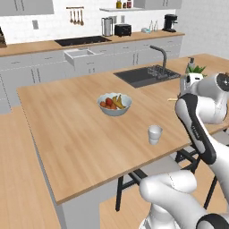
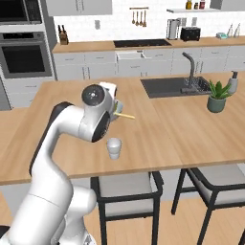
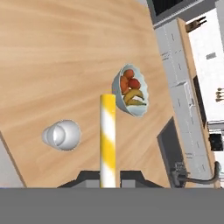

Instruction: Take a straw from the drawer in front and place it inside the glass cup on the dining counter.

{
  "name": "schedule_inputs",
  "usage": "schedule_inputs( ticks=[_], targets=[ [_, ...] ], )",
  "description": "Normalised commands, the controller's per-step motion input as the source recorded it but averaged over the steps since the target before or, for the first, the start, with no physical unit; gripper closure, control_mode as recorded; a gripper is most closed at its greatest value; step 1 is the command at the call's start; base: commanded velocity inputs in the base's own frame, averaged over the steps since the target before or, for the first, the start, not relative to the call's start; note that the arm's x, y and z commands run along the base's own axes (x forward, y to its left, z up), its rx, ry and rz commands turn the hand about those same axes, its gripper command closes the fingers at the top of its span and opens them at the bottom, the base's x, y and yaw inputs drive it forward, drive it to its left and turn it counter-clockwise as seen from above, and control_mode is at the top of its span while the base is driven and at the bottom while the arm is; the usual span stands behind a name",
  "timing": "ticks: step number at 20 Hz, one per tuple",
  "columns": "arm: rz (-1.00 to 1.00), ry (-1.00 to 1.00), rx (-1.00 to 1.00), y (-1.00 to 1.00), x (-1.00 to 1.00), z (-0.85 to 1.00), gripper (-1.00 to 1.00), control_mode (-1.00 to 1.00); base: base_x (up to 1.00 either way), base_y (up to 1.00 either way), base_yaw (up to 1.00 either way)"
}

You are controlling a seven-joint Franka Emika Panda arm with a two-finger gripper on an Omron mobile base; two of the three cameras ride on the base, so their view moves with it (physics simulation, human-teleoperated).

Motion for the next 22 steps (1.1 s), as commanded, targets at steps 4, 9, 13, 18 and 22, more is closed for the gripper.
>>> schedule_inputs(
  ticks=[4,9,13,18,22],
  targets=[
    [0.05,0.0,0.25,0.04,0.34,0.02,1.0,-1.0,0.0,0.0,0.0],
    [0.09,0.0,0.19,0.06,0.07,0.0,1.0,-1.0,0.0,0.0,0.0],
    [0.12,0.02,0.2,0.01,0.11,-0.01,1.0,-1.0,0.0,0.0,0.0],
    [0.19,0.0,0.13,-0.21,0.07,-0.18,1.0,-1.0,0.0,0.0,0.0],
    [0.15,0.03,0.11,-0.43,0.0,-0.45,1.0,-1.0,0.0,0.0,0.0]
  ],
)
